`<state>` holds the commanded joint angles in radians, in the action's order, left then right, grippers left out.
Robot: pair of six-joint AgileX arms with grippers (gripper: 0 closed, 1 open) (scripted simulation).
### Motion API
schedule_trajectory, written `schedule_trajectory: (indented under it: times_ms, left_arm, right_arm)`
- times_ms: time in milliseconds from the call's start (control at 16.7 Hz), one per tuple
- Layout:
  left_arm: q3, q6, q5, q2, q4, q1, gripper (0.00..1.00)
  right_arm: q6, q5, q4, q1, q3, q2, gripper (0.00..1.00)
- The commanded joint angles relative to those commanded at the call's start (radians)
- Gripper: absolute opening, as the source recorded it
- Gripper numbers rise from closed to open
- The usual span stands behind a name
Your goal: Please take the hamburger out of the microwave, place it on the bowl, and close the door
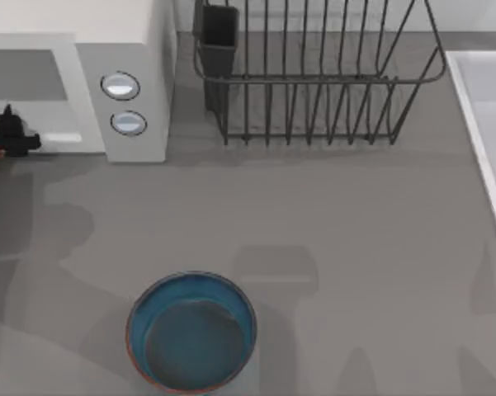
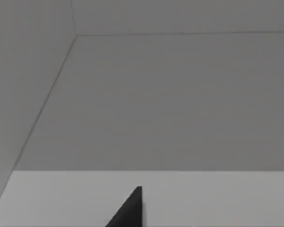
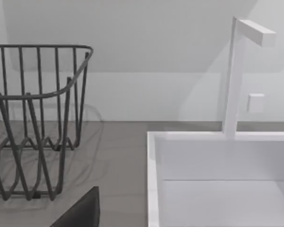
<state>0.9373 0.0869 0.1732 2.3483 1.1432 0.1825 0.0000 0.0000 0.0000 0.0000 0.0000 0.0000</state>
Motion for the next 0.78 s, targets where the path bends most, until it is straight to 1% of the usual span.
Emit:
schedule_trajectory:
  times_ms: [180,300,660,780]
  left_arm:
    - [-0.139,0.004,0.012,-0.061,0.087,0.013,0.0]
    - [-0.18,0.005,0.015,-0.083,0.115,0.017,0.0]
    - [-0.178,0.007,0.013,-0.085,0.114,0.011,0.0]
    - [-0.175,0.007,0.013,-0.118,0.083,0.011,0.0]
  right_arm:
    - [0.0,0.0,0.0,0.0,0.0,0.0,1.0]
    - [0.0,0.0,0.0,0.0,0.0,0.0,1.0]
    - [0.0,0.0,0.0,0.0,0.0,0.0,1.0]
    - [0.0,0.0,0.0,0.0,0.0,0.0,1.0]
